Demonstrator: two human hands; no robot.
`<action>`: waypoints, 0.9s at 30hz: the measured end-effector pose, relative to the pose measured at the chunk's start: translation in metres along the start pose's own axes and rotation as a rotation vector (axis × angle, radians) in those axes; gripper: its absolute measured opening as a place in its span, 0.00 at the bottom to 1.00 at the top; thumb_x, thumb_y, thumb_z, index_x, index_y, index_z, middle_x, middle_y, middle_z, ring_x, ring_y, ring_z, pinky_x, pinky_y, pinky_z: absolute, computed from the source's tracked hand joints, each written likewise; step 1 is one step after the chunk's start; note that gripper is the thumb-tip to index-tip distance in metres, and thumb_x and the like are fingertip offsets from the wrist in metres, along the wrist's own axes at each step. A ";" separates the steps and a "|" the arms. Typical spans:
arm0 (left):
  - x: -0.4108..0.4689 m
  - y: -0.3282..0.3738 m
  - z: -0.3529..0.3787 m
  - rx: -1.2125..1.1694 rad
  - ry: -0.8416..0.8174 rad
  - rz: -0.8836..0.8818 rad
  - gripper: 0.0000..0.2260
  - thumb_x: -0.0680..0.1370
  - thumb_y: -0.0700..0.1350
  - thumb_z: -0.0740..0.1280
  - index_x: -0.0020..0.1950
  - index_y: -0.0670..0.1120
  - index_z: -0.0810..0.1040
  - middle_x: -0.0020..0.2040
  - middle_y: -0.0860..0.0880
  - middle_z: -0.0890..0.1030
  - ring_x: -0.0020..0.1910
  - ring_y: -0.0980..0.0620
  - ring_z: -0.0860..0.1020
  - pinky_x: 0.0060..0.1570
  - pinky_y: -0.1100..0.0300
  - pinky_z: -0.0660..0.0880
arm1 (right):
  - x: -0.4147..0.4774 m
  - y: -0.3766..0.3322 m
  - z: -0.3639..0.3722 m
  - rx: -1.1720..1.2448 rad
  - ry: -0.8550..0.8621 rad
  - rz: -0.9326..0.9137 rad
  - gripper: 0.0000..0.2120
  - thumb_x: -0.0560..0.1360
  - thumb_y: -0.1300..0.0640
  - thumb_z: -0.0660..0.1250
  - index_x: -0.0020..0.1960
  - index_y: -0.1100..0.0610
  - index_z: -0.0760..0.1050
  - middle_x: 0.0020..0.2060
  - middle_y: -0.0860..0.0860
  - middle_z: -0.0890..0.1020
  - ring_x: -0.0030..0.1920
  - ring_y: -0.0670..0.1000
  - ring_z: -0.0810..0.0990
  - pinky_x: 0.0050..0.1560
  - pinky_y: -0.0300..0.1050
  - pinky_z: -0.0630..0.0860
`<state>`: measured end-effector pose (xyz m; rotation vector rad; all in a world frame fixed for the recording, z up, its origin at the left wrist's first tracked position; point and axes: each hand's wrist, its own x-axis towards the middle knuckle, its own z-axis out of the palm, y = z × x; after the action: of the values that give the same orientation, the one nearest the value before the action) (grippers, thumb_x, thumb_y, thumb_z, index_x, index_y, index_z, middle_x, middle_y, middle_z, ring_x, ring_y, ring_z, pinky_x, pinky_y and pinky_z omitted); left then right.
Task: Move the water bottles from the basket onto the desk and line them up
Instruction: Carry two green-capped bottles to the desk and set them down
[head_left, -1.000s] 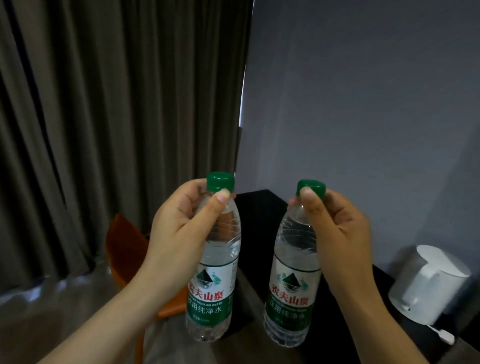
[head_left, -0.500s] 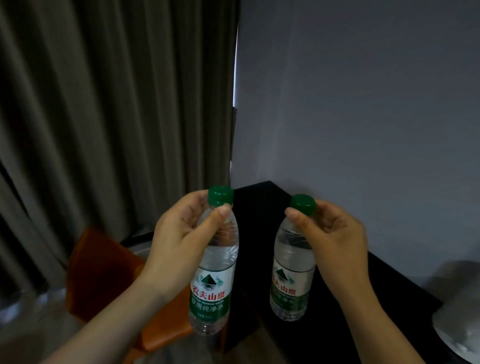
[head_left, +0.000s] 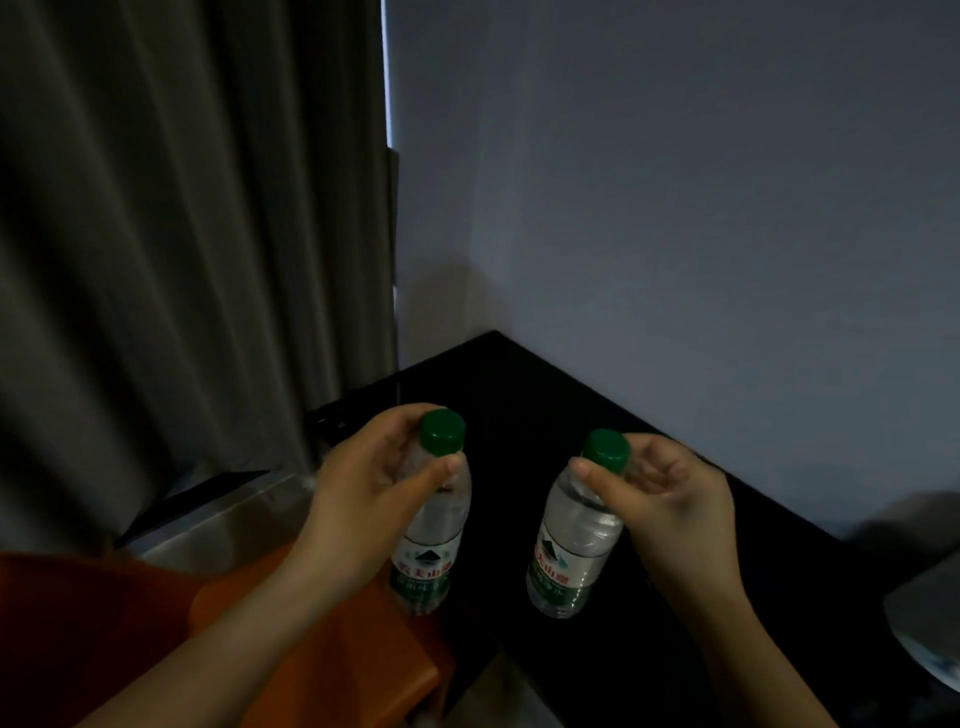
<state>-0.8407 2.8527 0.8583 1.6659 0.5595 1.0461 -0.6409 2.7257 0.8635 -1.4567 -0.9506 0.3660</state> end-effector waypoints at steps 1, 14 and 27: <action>0.011 -0.009 -0.004 -0.003 -0.025 -0.001 0.13 0.71 0.44 0.73 0.53 0.55 0.80 0.51 0.52 0.83 0.52 0.54 0.82 0.50 0.63 0.78 | 0.005 0.006 0.005 -0.023 0.005 0.004 0.12 0.62 0.46 0.76 0.43 0.49 0.82 0.39 0.46 0.86 0.41 0.45 0.85 0.37 0.35 0.79; 0.119 -0.143 -0.022 0.186 -0.158 -0.199 0.13 0.71 0.39 0.74 0.54 0.49 0.79 0.50 0.51 0.83 0.53 0.55 0.81 0.55 0.53 0.78 | 0.096 0.097 0.056 -0.188 -0.043 0.111 0.09 0.65 0.50 0.77 0.44 0.47 0.81 0.41 0.41 0.85 0.41 0.40 0.84 0.39 0.31 0.78; 0.216 -0.229 -0.013 0.451 -0.114 -0.274 0.11 0.71 0.34 0.73 0.52 0.41 0.79 0.45 0.52 0.80 0.43 0.63 0.77 0.43 0.76 0.70 | 0.179 0.171 0.072 -0.138 -0.117 0.237 0.07 0.67 0.55 0.77 0.42 0.48 0.81 0.39 0.43 0.84 0.41 0.40 0.83 0.40 0.31 0.77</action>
<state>-0.7114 3.1075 0.7251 1.9535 0.9701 0.6496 -0.5297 2.9286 0.7501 -1.6952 -0.9121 0.5740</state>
